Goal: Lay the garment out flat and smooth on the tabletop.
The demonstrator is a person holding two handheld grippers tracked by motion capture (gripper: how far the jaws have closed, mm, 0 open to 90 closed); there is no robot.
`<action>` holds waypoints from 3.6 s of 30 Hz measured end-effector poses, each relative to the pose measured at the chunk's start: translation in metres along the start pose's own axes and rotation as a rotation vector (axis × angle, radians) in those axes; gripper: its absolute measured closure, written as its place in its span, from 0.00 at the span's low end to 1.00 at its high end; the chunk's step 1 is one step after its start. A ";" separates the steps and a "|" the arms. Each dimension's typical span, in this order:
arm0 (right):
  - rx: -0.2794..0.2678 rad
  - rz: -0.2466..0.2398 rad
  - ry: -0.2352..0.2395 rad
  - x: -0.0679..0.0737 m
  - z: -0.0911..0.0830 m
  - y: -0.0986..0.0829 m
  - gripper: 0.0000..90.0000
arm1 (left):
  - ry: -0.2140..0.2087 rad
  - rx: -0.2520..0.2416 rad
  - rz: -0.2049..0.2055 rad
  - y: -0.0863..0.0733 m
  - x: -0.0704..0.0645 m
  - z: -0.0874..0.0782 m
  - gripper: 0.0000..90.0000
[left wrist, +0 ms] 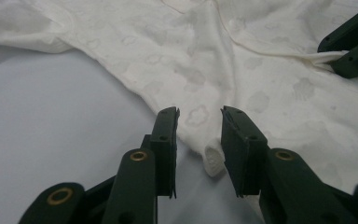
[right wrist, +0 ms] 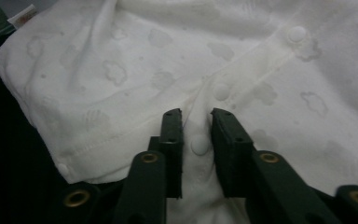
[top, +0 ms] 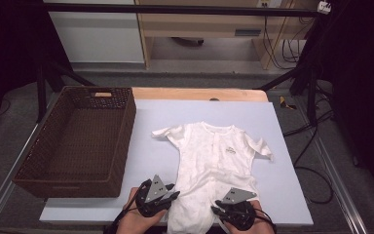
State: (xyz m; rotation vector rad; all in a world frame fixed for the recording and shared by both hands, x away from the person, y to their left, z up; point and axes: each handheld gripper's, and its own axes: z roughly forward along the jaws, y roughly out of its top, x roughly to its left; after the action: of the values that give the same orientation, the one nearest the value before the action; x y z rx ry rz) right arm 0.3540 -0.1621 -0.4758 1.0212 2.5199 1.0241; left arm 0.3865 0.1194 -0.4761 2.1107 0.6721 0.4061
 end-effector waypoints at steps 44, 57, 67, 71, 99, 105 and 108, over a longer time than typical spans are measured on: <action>-0.184 0.327 -0.329 -0.107 -0.022 -0.006 0.48 | 0.081 0.098 0.001 0.028 0.053 0.056 1.00; -0.166 0.312 -0.342 -0.115 -0.017 0.005 0.48 | 0.108 0.069 -0.051 0.016 0.060 0.040 1.00; -0.175 0.297 -0.325 -0.107 -0.016 0.005 0.47 | 0.213 -0.026 -0.067 0.026 0.080 0.039 0.70; -0.188 0.282 -0.307 -0.099 -0.016 0.003 0.45 | 0.305 -0.057 -0.064 0.037 0.106 0.044 0.61; -0.216 0.269 -0.262 -0.090 -0.017 -0.004 0.42 | 0.331 0.002 -0.088 0.060 0.156 0.066 0.97; -0.214 0.272 -0.259 -0.090 -0.017 -0.004 0.42 | 0.290 -0.017 -0.091 0.074 0.144 0.050 0.97; -0.214 0.268 -0.258 -0.090 -0.017 -0.005 0.42 | 0.267 -0.021 -0.094 0.079 0.140 0.042 0.97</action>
State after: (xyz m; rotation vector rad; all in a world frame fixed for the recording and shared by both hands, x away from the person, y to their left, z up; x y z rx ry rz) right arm 0.4099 -0.2351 -0.4705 1.3516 2.0593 1.1214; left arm 0.5450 0.1372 -0.4300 2.0143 0.9120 0.6464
